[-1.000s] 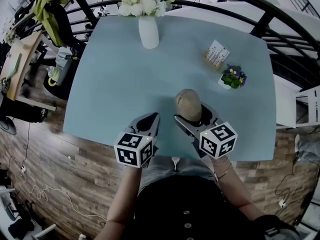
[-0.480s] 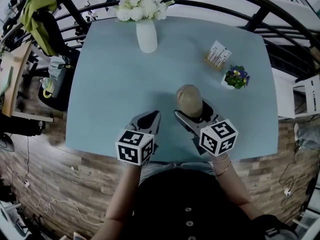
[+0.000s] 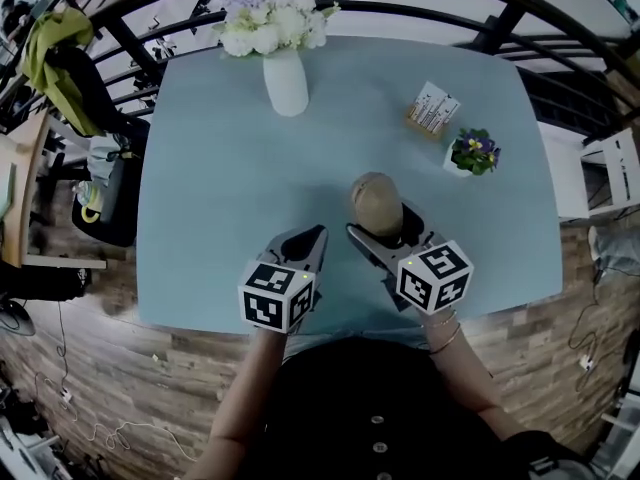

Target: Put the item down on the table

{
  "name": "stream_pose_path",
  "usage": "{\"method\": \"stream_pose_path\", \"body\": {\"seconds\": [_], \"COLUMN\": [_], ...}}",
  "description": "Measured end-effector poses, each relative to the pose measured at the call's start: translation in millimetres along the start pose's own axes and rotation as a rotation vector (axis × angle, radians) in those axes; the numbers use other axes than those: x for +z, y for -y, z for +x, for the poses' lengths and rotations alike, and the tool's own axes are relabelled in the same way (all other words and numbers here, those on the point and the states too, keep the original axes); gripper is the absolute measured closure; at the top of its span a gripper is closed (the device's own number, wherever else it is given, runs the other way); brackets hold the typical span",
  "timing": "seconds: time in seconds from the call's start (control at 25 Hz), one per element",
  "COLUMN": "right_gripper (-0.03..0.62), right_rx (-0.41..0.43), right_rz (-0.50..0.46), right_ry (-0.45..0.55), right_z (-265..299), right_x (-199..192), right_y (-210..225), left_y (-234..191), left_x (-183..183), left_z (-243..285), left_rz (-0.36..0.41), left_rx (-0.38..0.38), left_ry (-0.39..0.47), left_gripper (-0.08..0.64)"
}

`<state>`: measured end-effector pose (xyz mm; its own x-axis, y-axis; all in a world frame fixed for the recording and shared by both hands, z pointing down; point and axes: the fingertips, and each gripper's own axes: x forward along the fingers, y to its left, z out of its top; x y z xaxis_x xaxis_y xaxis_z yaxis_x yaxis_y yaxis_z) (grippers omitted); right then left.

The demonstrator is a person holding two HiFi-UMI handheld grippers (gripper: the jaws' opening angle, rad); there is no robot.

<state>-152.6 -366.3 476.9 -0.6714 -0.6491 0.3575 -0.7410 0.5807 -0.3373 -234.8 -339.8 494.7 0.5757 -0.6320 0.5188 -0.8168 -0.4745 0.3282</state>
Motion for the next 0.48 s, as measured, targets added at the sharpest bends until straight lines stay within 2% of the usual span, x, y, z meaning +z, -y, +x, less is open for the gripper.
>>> {"method": "stream_pose_path", "body": {"seconds": [0.48], "right_gripper": [0.183], "right_rx": [-0.047], "right_rz": [0.008], "right_ry": [-0.011], "right_z": [16], "right_x": [-4], "right_y": [-2], "left_y": [-14], "left_x": [-4], "left_z": [3], "left_rz": [0.010], "left_rx": [-0.058], "left_ry": [-0.021], "left_gripper": [0.541]}}
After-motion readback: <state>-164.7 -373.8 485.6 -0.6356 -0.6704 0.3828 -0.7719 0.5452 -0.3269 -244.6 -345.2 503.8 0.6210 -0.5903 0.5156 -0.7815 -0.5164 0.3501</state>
